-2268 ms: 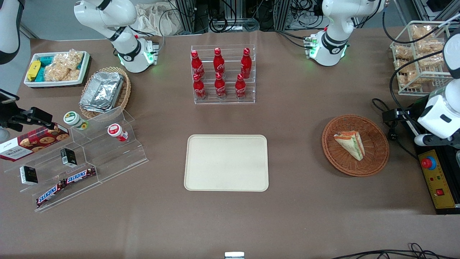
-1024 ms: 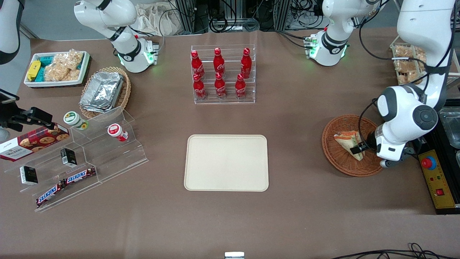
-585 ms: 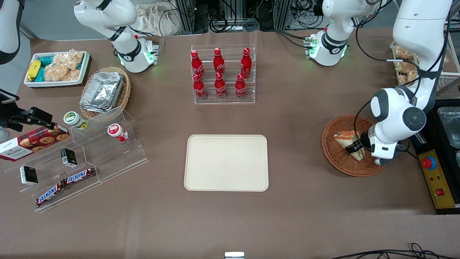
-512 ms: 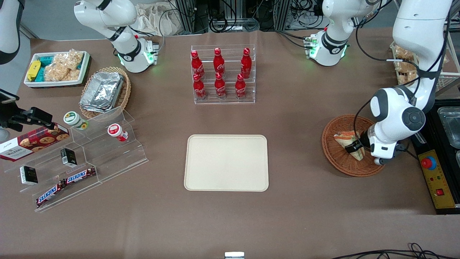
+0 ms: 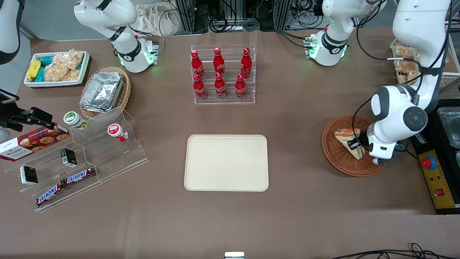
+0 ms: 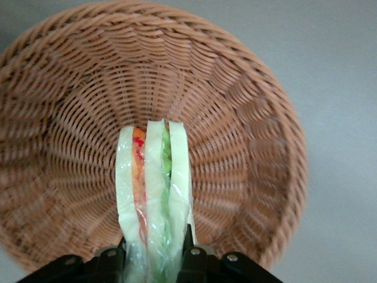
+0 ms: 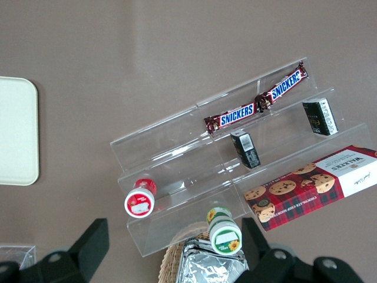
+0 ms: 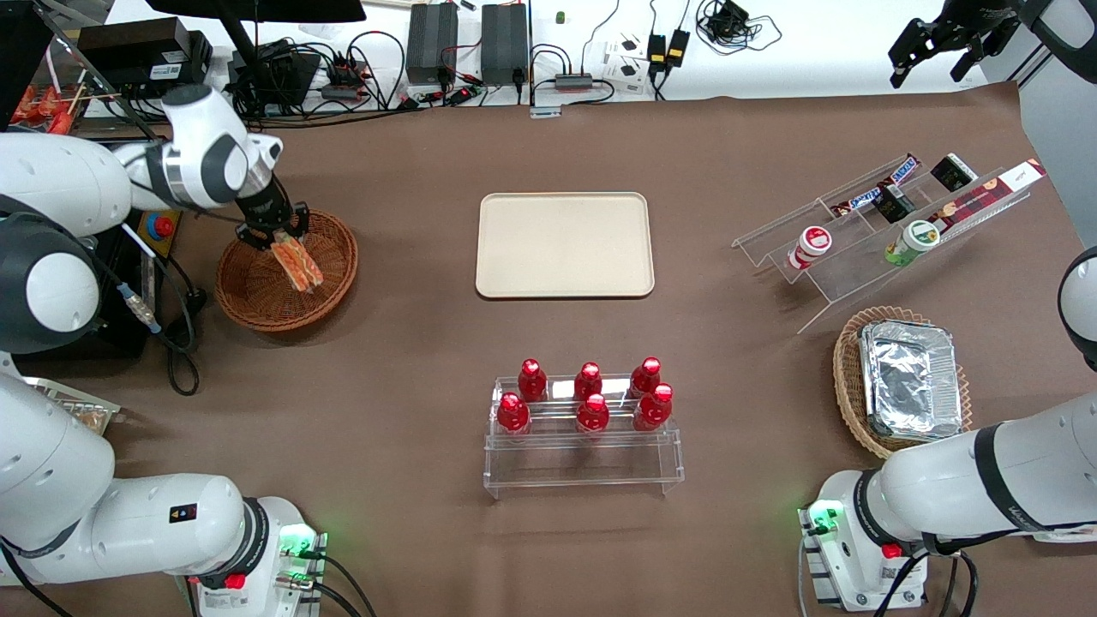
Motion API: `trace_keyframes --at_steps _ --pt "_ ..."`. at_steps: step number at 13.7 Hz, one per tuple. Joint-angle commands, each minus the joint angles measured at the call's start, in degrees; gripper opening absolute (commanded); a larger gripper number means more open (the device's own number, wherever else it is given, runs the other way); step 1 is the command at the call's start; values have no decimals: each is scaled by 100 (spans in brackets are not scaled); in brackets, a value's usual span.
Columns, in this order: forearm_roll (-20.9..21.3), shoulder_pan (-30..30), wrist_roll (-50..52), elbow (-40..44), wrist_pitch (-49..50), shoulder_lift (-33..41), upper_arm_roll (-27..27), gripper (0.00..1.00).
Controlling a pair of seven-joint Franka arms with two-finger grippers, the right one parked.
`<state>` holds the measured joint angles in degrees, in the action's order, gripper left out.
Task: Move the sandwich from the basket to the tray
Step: 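Close the left gripper on the sandwich and lift it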
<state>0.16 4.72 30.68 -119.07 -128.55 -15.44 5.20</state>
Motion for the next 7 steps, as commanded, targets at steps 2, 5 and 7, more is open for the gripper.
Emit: trace_keyframes --at_steps 2,5,7 --pt "-25 -50 87 1495 2057 375 261 0" --pt "-34 -41 61 2797 3149 358 560 0" --pt "-34 -41 -1 3135 3179 305 840 0"
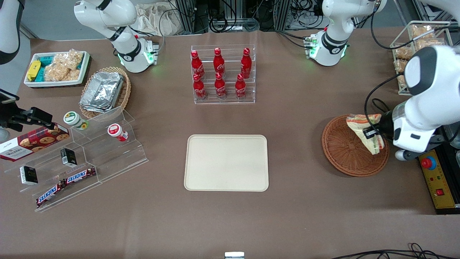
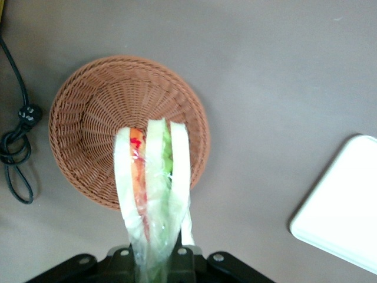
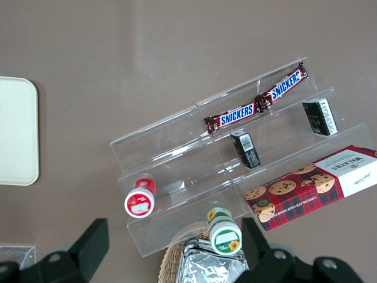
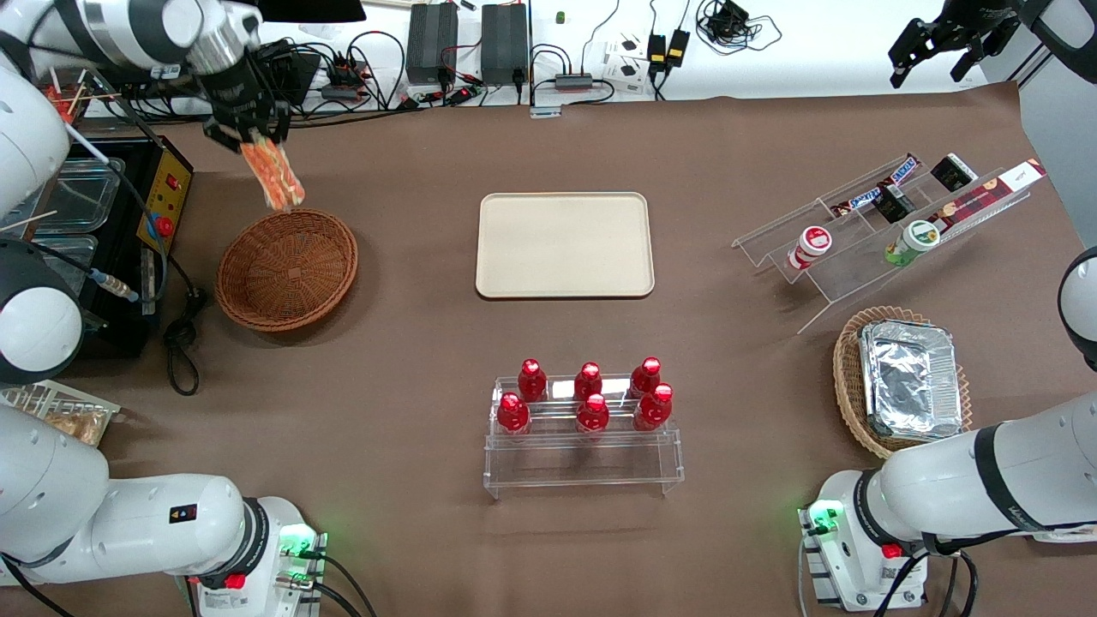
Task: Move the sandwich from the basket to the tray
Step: 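Carry the sandwich with the left gripper over the cream tray, then lower the sandwich onto the tray, open the left gripper, withdraw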
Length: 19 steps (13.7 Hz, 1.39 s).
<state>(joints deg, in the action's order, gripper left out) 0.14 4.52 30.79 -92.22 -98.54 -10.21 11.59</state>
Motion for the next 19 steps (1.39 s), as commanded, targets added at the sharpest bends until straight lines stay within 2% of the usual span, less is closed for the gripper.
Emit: trace_keyframes --at_steps 1,4,6,8,10,12,14,18,19 --pt "-145 -22 -20 468 38 -305 386 0" --pt "-146 -249 -12 398 -701 -594 1001 0" --pt "-50 -836 -29 407 -990 -972 1029 0" --pt "248 -1311 -12 433 -1386 -1533 1029 0" --pt "416 -1812 85 468 -2070 -2061 1003 0" --pt "696 -1946 356 529 -2756 -2597 1003 0" --pt "1022 -2130 497 600 -2847 -2880 994 0" --pt "1313 -2184 674 855 -3302 -3504 985 1" --pt "1322 -2184 691 881 -3417 -3627 985 7"
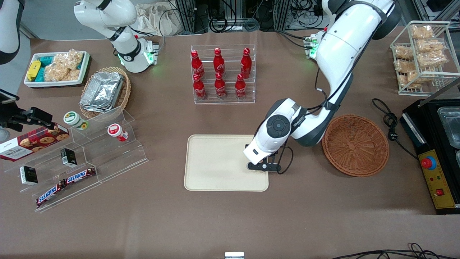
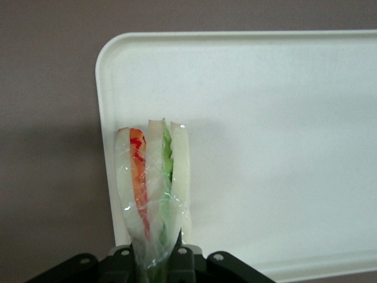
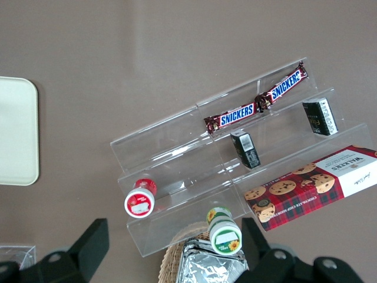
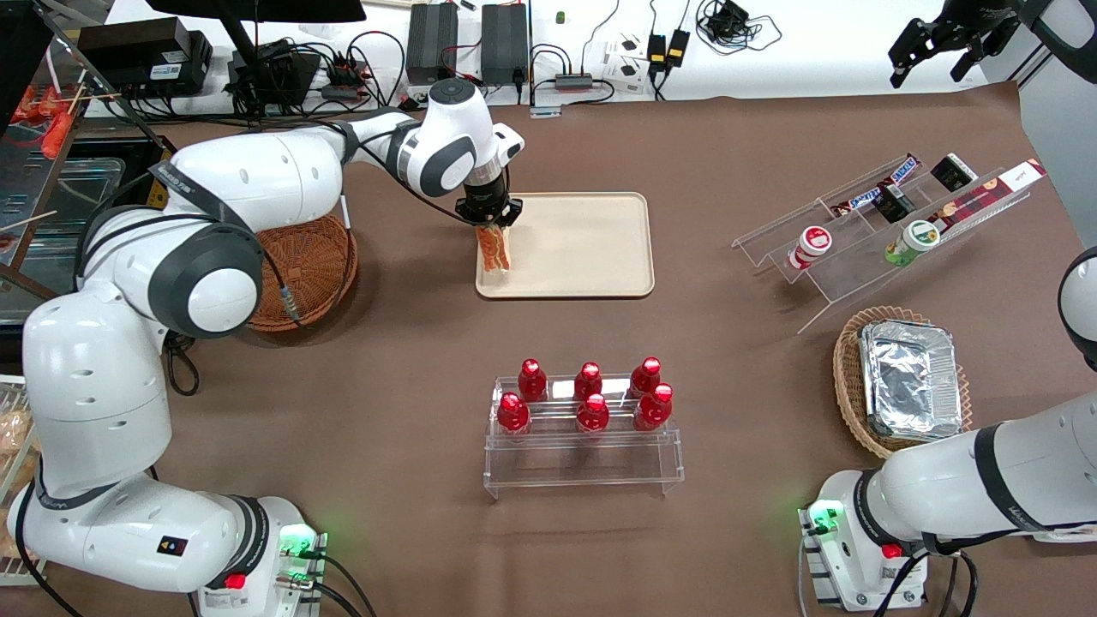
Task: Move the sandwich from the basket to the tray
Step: 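Lower the sandwich onto the tray, open the left gripper, withdraw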
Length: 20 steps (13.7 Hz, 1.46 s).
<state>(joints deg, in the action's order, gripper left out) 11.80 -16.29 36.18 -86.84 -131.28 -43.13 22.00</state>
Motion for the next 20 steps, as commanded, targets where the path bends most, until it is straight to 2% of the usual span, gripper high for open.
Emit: trace_keyframes --at_steps 1,2,3,6,11,15,16,19,20 --pt "165 -102 161 465 -221 -450 -56 29" --pt "156 -102 257 571 -231 -512 -56 69" --pt "165 -111 441 590 -231 -512 -56 99" --pt "191 -94 618 598 57 -320 -56 100" --pt "148 46 566 959 1929 759 -47 99" --pt "34 845 495 898 2387 1665 -21 99" --pt "-106 1091 278 889 2571 1902 -12 99" --pt "-633 1768 -1318 889 3335 2448 -29 99" --pt "-652 1944 -1890 889 3651 2606 -38 99"
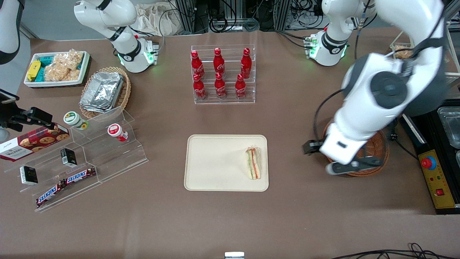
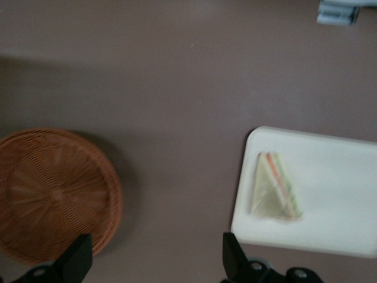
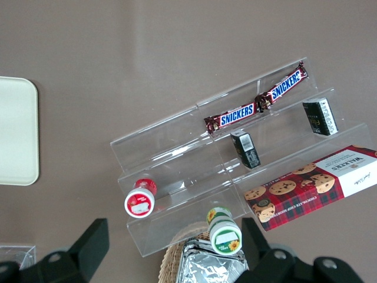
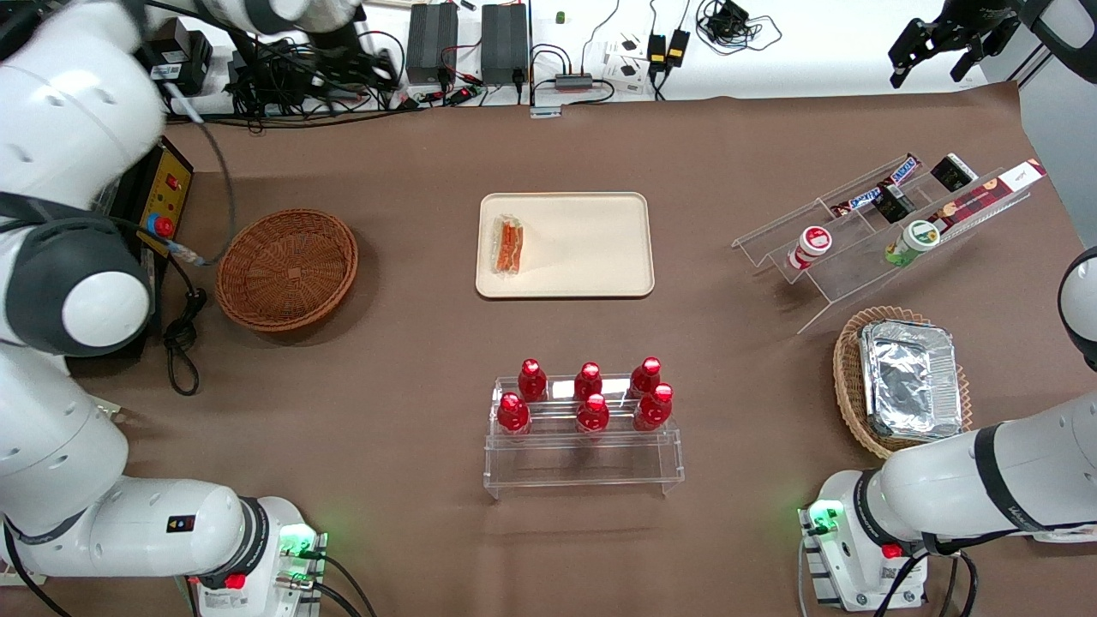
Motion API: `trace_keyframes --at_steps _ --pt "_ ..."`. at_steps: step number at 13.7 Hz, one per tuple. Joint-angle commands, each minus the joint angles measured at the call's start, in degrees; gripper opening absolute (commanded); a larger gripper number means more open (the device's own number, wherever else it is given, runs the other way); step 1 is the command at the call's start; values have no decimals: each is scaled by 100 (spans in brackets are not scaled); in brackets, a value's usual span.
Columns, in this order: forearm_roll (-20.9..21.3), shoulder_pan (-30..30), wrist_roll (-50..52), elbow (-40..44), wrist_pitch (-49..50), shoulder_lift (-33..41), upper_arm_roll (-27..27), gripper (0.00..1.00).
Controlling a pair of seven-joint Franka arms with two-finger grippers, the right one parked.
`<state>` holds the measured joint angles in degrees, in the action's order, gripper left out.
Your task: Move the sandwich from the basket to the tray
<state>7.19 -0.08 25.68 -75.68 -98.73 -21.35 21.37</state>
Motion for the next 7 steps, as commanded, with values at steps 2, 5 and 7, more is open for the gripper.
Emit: trace_keyframes --at_steps 2,5,7 --pt "-166 701 -2035 -254 1020 728 7 99" --pt "-95 975 -2216 -229 1137 887 -107 99" --pt "-95 984 -2208 -228 1128 896 -107 100"
